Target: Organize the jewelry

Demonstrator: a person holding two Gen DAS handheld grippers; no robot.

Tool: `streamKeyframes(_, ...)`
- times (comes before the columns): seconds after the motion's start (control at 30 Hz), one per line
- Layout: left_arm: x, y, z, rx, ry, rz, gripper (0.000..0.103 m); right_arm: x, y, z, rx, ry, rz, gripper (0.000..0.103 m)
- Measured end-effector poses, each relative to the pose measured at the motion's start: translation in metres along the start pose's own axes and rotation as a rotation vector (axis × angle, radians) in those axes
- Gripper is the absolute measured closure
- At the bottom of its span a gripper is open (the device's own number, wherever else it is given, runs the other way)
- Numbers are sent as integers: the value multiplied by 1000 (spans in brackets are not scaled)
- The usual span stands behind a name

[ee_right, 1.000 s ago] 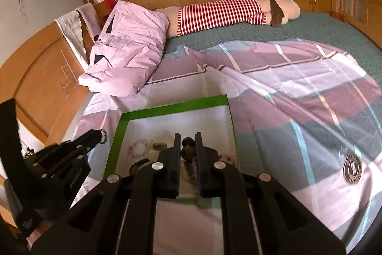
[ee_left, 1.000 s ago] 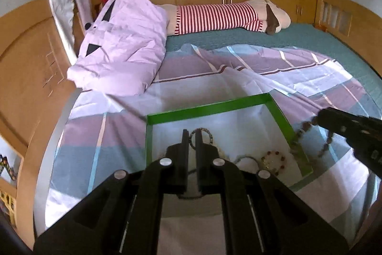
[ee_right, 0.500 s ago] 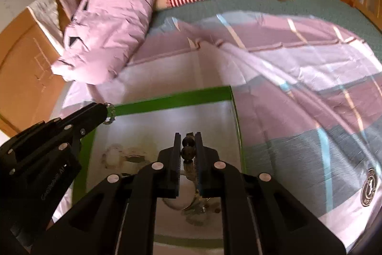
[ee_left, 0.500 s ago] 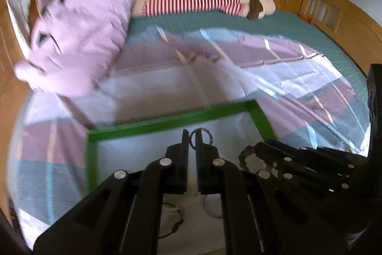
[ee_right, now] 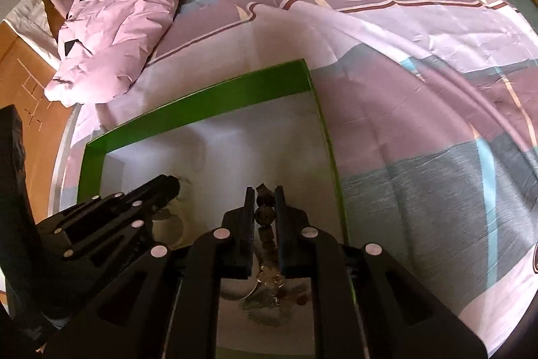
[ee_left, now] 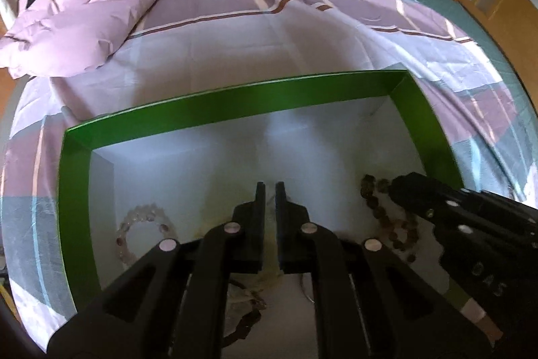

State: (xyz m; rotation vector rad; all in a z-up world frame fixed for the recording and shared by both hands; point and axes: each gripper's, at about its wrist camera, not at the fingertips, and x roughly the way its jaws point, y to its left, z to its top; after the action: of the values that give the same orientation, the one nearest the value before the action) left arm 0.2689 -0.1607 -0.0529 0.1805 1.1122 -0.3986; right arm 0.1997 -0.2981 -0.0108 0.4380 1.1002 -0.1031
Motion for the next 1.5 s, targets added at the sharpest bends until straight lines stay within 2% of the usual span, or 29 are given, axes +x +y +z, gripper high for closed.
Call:
streamKeyframes(0.07, 1, 0, 1, -4, 3, -5, 82, -1, -2, 0, 16, 6, 7, 88)
streamKeyframes(0.13, -2, 2, 1, -7, -5, 9, 74, -3, -2, 0, 17, 4, 6, 81)
streamKeyframes(0.2, -8, 4, 3, -15, -24, 18, 60, -5, -1, 0, 8, -3, 6, 67)
streamKeyframes(0.27, -21, 5, 5, -23, -53, 30, 39, -13, -1, -1, 8, -19, 2, 59)
streamKeyframes(0.3, -29, 6, 7, -24, -68, 54, 33, -19, -1, -1, 13, -30, 2, 56)
streamKeyframes(0.33, -37, 8, 9, -25, -82, 72, 19, -25, -1, -1, 17, -38, 5, 54)
streamKeyframes(0.37, -47, 10, 11, -29, -107, 90, 9, -35, -2, 0, 26, -49, 17, 47)
streamKeyframes(0.4, -59, 12, 12, -37, -140, 99, 6, -43, -2, 0, 35, -59, 31, 36)
streamKeyframes(0.43, -75, 14, 13, -47, -180, 101, 3, -52, -2, 0, 42, -70, 48, 32)
streamKeyframes(0.53, -118, 16, 15, -59, -264, 106, 2, -87, 6, -4, 17, -126, 72, 26)
streamKeyframes(0.6, -146, 15, 12, -53, -311, 195, 2, -108, 16, -9, -20, -167, 68, 20)
streamKeyframes(0.63, -163, 12, 9, -34, -338, 243, 2, -121, 19, -13, -39, -208, 61, 20)
streamKeyframes(0.7, -193, 5, -2, 2, -382, 299, 2, -162, 27, -32, -69, -383, 16, 17)
streamKeyframes(0.73, -203, 4, -7, 2, -386, 303, 2, -176, 31, -39, -94, -439, 0, 13)
streamKeyframes(0.77, -212, 2, -12, 5, -373, 276, 2, -195, 38, -51, -151, -511, -13, 7)
streamKeyframes(0.83, -232, -9, -28, 28, -350, 145, 2, -223, 48, -73, -256, -581, 0, 1)
streamKeyframes(0.87, -238, -11, -33, 26, -356, 132, 2, -231, 51, -81, -290, -590, 12, 1)
streamKeyframes(0.97, -264, -16, -66, -1, -434, 197, 2, -253, 53, -113, -370, -637, -17, 1)
streamKeyframes(1.03, -273, -10, -93, -31, -461, 216, 2, -258, 52, -136, -402, -652, -80, 1)
streamKeyframes(1.1, -276, -3, -117, -23, -459, 206, 2, -255, 45, -157, -399, -646, -105, 1)
streamKeyframes(1.17, -272, 7, -148, -27, -451, 241, 2, -245, 31, -178, -378, -619, -106, 1)
streamKeyframes(1.23, -262, 21, -178, -46, -413, 252, 2, -231, 14, -196, -340, -576, -83, 1)
streamKeyframes(1.37, -248, 39, -219, -109, -370, 200, 2, -193, -17, -221, -208, -419, -11, 1)
streamKeyframes(1.5, -240, 41, -252, -95, -416, 239, 2, -177, -12, -228, -158, -336, 35, 1)
